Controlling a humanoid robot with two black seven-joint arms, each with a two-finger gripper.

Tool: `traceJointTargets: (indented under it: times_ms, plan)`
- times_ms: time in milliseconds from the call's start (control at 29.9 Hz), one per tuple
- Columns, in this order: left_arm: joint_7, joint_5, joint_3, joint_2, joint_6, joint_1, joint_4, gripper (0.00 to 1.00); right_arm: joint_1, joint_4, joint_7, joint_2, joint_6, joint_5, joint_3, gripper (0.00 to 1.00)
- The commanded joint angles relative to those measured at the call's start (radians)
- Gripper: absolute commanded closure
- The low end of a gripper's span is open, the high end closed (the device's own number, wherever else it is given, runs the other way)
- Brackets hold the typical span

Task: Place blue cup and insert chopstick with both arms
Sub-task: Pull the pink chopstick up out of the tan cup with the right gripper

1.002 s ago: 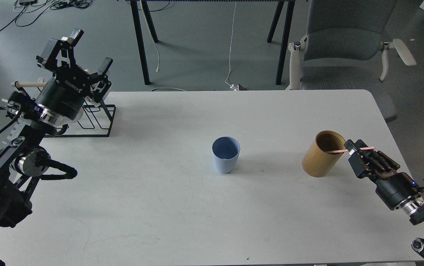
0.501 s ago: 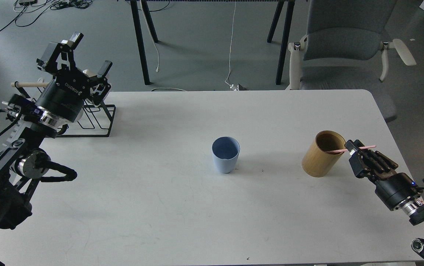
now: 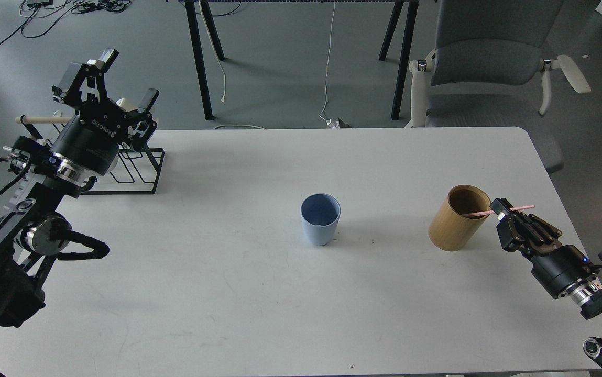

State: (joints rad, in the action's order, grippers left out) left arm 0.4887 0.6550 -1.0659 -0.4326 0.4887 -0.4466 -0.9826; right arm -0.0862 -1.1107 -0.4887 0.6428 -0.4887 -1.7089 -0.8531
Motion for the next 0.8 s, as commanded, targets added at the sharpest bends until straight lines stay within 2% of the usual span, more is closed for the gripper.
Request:
traceJointTargets:
  times_ms: [0,134,434,768]
  plan:
    - [0.000,0.000,0.000,0.000,0.000,0.002,-0.001,0.03,-0.001,0.000,0.000,0.003,0.000,0.000,0.000,0.96]
    - [0.000,0.000,0.001,0.000,0.000,0.006,0.001,0.03,-0.003,-0.001,0.000,0.011,0.000,0.000,-0.001,1.00]
    - [0.000,0.000,0.001,0.001,0.000,0.008,0.001,0.03,-0.009,-0.063,0.000,0.075,0.000,0.017,-0.038,1.00]
    - [0.000,0.000,0.003,0.015,0.000,0.006,0.027,0.03,0.017,-0.303,0.000,0.297,0.000,0.170,-0.064,1.00]
